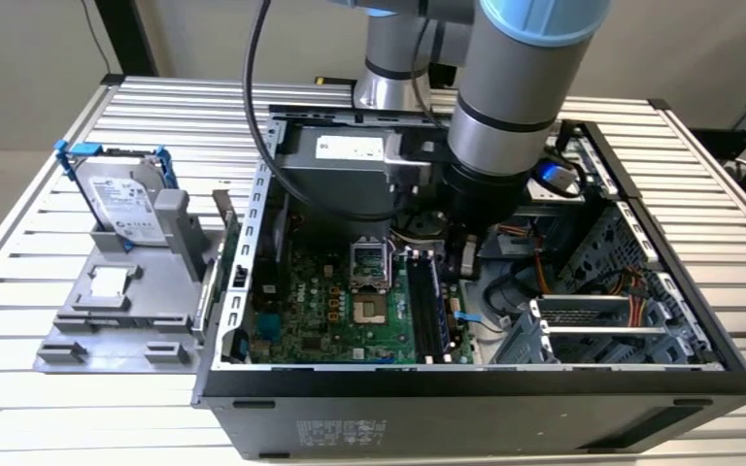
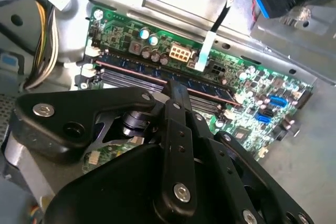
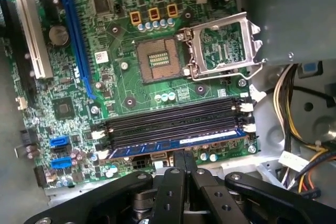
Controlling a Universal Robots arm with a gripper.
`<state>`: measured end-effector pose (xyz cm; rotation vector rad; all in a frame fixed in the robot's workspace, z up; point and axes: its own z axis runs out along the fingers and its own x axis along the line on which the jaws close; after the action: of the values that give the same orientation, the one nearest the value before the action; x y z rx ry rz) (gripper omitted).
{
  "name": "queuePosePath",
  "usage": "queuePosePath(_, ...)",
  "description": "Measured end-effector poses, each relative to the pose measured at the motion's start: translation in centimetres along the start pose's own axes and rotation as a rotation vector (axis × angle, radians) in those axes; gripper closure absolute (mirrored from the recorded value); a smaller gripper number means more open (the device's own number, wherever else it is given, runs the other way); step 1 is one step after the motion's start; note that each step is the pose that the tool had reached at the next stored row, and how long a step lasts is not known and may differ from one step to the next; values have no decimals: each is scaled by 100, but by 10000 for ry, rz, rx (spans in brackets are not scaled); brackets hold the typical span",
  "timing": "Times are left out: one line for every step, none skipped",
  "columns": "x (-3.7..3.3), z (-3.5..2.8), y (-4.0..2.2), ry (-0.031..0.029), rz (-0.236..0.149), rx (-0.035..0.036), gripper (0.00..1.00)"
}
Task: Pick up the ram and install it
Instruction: 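Press down the ram until it locks into place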
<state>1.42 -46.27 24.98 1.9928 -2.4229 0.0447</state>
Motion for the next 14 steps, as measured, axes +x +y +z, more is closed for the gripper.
queuePosePath(0, 1, 3, -3, -125, 3, 100)
queuePosePath(1, 3, 6, -6, -239, 5, 100)
queuePosePath(1, 5, 9, -8, -350, 8, 100)
queuePosePath(2, 7, 12, -9, -467, 10, 100)
queuePosePath(3, 8, 17, -11, -581, 12, 100)
queuePosePath(3, 9, 18, -13, -692, 15, 100)
queuePosePath(3, 10, 19, -15, -815, 17, 100)
queuePosePath(3, 11, 20, -17, -934, 20, 100)
queuePosePath(4, 12, 25, -20, -1044, 22, 100)
queuePosePath(5, 12, 29, -22, -1142, 25, 100)
queuePosePath(5, 12, 30, -25, -1234, 28, 100)
queuePosePath(5, 12, 32, -28, -1326, 34, 100)
queuePosePath(6, 13, 35, -31, -1371, 43, 100)
queuePosePath(7, 12, 38, -31, -1386, 55, 100)
